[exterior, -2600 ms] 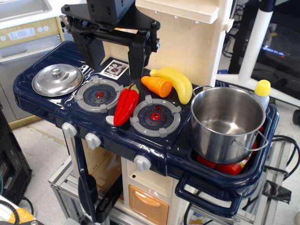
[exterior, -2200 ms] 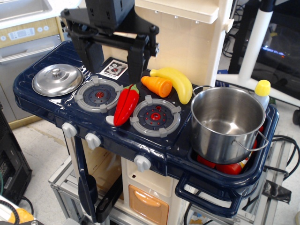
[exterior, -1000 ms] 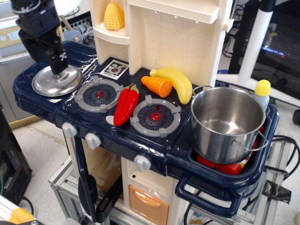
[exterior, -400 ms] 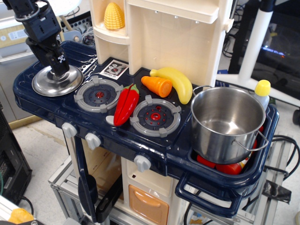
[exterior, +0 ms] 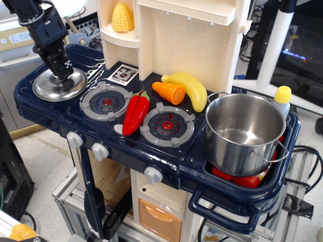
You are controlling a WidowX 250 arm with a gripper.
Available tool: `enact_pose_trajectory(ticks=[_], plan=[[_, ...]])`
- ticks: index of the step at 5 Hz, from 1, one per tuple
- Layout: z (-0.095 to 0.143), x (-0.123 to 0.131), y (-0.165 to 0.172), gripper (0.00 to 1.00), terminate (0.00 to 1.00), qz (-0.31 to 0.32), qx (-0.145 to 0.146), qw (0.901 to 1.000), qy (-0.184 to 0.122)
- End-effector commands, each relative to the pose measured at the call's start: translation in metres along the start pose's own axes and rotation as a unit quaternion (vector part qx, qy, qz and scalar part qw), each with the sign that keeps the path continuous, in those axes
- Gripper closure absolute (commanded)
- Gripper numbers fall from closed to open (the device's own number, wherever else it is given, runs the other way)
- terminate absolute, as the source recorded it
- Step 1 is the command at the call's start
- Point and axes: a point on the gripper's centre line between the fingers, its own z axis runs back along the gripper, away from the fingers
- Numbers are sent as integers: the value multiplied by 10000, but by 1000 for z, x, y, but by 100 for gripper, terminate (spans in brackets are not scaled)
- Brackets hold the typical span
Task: Put lid on pot or pan
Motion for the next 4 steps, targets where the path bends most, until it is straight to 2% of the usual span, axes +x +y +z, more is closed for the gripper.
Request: enact_pose_trajectory(ticks=[1,2,3,4], plan=[[24,7,-4,100,0,-104,249,9996,-111],[62,31,-41,100,0,273,81,9995,136],[97,46,-85,100,0,1128,-136,9932,267],[112,55,-132,100,0,1619,-376,9859,165]])
